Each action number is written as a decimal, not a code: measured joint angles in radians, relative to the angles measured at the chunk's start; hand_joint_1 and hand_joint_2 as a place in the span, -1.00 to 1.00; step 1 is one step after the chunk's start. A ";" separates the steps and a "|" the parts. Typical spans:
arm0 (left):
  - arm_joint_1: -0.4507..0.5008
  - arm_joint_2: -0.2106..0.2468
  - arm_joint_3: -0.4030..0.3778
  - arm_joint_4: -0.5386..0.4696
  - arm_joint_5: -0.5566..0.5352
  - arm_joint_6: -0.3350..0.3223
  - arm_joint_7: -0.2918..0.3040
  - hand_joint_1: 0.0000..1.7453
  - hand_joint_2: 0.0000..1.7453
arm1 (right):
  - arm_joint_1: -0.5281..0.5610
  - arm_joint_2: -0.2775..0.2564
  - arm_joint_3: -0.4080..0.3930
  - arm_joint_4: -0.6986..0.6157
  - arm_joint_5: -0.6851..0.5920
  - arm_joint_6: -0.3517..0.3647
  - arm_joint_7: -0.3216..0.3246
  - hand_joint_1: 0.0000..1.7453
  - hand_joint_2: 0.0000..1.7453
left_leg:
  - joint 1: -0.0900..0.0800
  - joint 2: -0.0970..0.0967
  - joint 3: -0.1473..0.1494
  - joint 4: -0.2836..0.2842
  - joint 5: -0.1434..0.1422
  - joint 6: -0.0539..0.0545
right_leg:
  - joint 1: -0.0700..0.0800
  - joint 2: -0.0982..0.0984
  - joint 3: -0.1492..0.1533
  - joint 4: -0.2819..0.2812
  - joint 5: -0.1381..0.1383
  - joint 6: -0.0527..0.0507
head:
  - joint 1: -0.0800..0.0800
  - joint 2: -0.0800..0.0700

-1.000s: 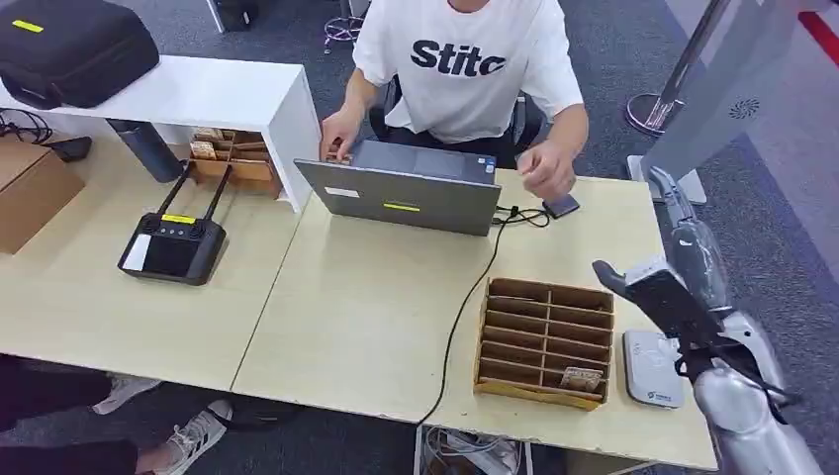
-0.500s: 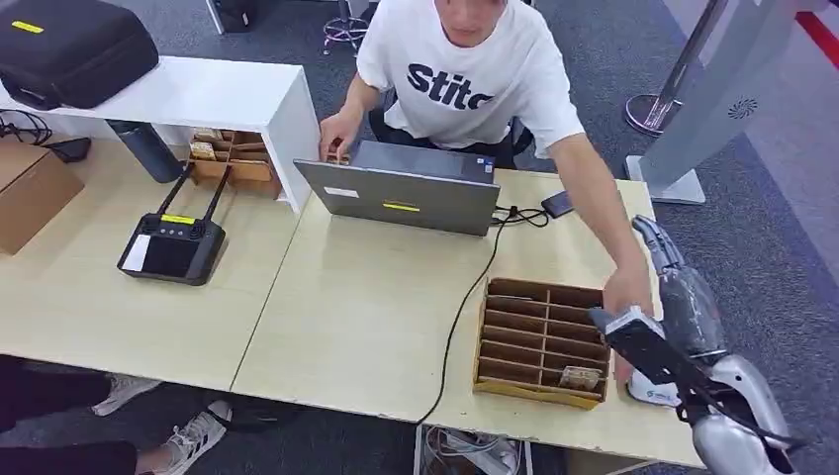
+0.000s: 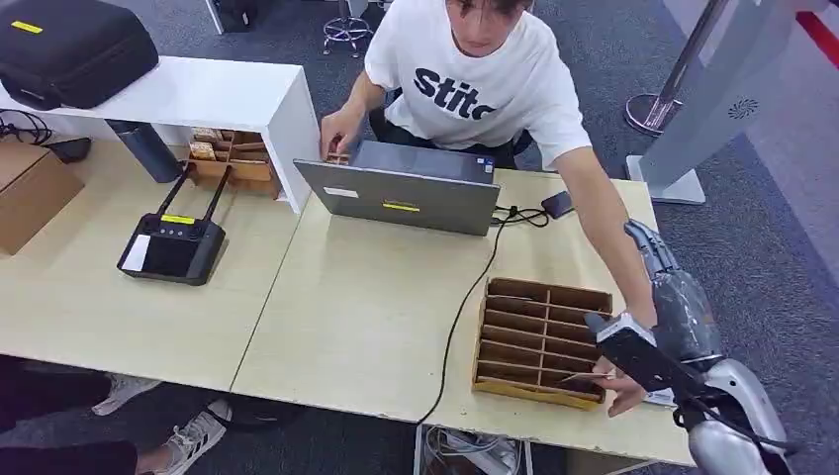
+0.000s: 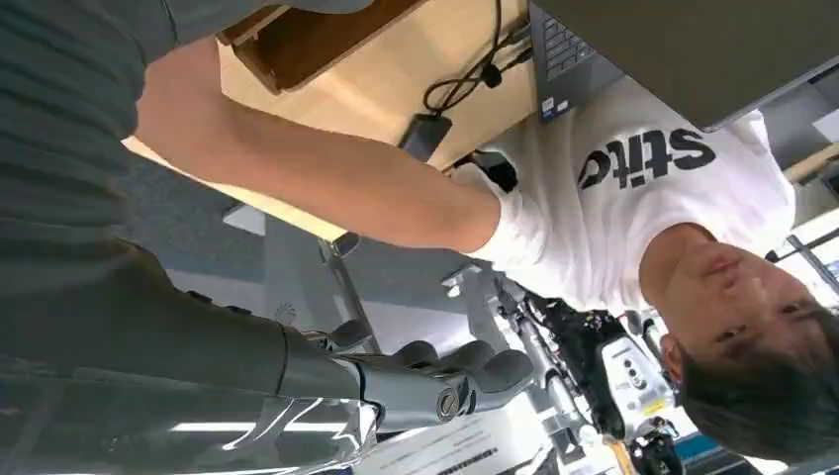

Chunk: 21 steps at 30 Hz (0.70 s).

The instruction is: Pass the card to the sensor for recognition and then transmit it.

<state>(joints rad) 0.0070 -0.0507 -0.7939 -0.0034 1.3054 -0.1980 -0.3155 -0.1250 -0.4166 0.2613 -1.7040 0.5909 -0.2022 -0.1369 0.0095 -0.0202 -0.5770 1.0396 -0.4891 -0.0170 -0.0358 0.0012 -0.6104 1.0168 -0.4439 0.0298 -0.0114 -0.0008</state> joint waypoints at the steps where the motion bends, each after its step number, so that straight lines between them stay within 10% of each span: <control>1: 0.000 0.000 0.000 0.000 0.000 0.000 0.000 -1.00 1.00 | 0.001 0.000 0.000 -0.001 0.000 0.000 0.000 -1.00 1.00 | 0.000 0.000 0.000 0.000 0.000 0.000 | 0.000 0.000 0.000 0.000 0.000 0.000 | 0.000 0.000; 21: 0.001 0.000 0.000 0.000 0.007 -0.001 0.000 -1.00 1.00 | 0.012 -0.004 0.000 -0.003 -0.002 -0.013 0.007 -1.00 1.00 | 0.000 0.000 0.000 0.000 0.000 0.000 | 0.000 0.000 0.000 0.000 0.000 0.000 | 0.000 0.000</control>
<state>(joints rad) 0.0078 -0.0511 -0.7942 -0.0034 1.3123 -0.1987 -0.3159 -0.1131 -0.4208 0.2617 -1.7075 0.5886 -0.2148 -0.1301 0.0095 -0.0202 -0.5769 1.0396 -0.4891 -0.0170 -0.0358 0.0012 -0.6104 1.0168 -0.4439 0.0297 -0.0114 -0.0008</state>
